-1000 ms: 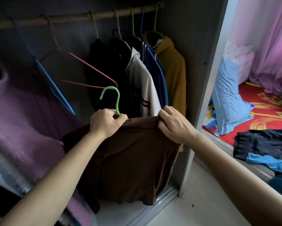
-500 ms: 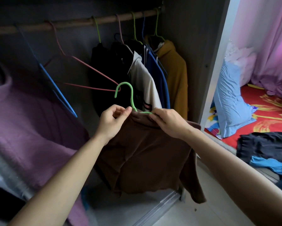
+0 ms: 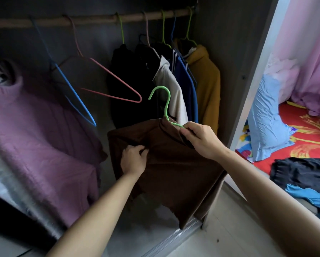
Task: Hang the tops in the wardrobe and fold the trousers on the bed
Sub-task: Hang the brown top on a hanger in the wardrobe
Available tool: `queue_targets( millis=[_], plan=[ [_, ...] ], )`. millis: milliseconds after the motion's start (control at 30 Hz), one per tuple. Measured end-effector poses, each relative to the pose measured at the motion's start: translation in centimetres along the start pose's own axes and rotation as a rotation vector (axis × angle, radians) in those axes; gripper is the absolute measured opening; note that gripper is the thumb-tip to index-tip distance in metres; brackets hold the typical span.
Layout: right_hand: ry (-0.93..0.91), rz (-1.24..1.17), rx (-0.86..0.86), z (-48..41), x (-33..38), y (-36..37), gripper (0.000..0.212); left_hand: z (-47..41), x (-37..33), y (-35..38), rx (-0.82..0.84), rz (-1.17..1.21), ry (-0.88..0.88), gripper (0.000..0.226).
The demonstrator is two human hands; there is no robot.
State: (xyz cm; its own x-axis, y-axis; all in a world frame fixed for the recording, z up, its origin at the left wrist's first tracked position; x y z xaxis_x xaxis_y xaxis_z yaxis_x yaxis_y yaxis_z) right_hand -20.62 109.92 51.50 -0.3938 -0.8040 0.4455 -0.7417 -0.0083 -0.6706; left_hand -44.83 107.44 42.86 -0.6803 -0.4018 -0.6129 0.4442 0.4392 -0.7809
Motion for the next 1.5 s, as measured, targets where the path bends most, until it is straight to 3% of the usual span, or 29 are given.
queue_targets(
  millis=[133, 300, 400, 500, 600, 733, 967, 1067, 1167, 1333, 1400, 1500],
  plan=[
    [0.192, -0.145, -0.061, 1.0, -1.1, -0.1, 0.032, -0.4, -0.3, -1.0, -0.07, 0.282, 0.003, 0.017],
    [0.287, 0.044, 0.022, 1.8, -3.0, 0.2, 0.066, -1.5, 0.8, -3.4, -0.239, 0.388, -0.009, 0.018],
    [0.396, 0.188, 0.249, 2.6, -4.8, 0.1, 0.066, -3.2, 1.9, -5.5, -0.355, 0.406, -0.02, 0.021],
    [0.379, 0.311, 0.449, 3.3, -5.3, 0.6, 0.058, -4.1, 2.2, -6.4, -0.334, 0.346, 0.098, 0.022],
    [0.257, 0.239, 0.278, 2.4, -4.5, 0.4, 0.062, -4.1, 3.0, -5.5, -0.202, 0.237, 0.158, 0.024],
    [0.163, 0.113, 0.015, 0.5, -3.7, -1.8, 0.064, -4.1, 6.7, -4.3, -0.136, 0.183, 0.073, 0.02],
    [0.076, 0.119, 0.048, -0.8, -1.7, -1.6, 0.055, -4.2, 6.3, -4.6, -0.053, 0.156, -0.22, 0.031],
    [0.053, 0.088, 0.049, -0.7, -1.1, -0.3, 0.057, -1.8, 3.0, -4.9, -0.109, 0.066, 0.047, 0.051],
    [0.027, 0.037, -0.009, -0.6, -0.8, 0.2, 0.047, 0.2, -0.6, -4.9, -0.012, 0.136, 0.285, 0.054],
    [0.013, 0.088, 0.0, 0.4, -1.0, 1.0, 0.037, 0.5, -4.2, -4.6, 0.252, 0.377, 0.422, 0.038],
    [0.007, 0.161, 0.003, 1.5, -1.6, 1.7, 0.027, 0.5, -4.9, -3.8, 0.3, 0.394, 0.386, 0.03],
    [0.23, 0.354, -0.073, 3.8, -3.4, 2.4, 0.041, 0.0, -5.3, -3.1, 0.27, 0.463, 0.286, 0.019]
  ],
)
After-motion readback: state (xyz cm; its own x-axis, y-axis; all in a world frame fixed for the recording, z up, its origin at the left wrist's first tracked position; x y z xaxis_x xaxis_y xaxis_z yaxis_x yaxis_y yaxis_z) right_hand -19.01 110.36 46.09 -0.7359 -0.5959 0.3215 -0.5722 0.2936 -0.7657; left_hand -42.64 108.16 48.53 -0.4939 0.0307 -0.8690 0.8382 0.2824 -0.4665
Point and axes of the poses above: each hand's wrist, its own z-axis away from the middle knuckle, its own y-axis out of the palm, x = y × z, the point moved 1 cm from there along -z, towards the middle knuckle, and after that the axes turned 14 degrees about -y, right-handed, at the moved point
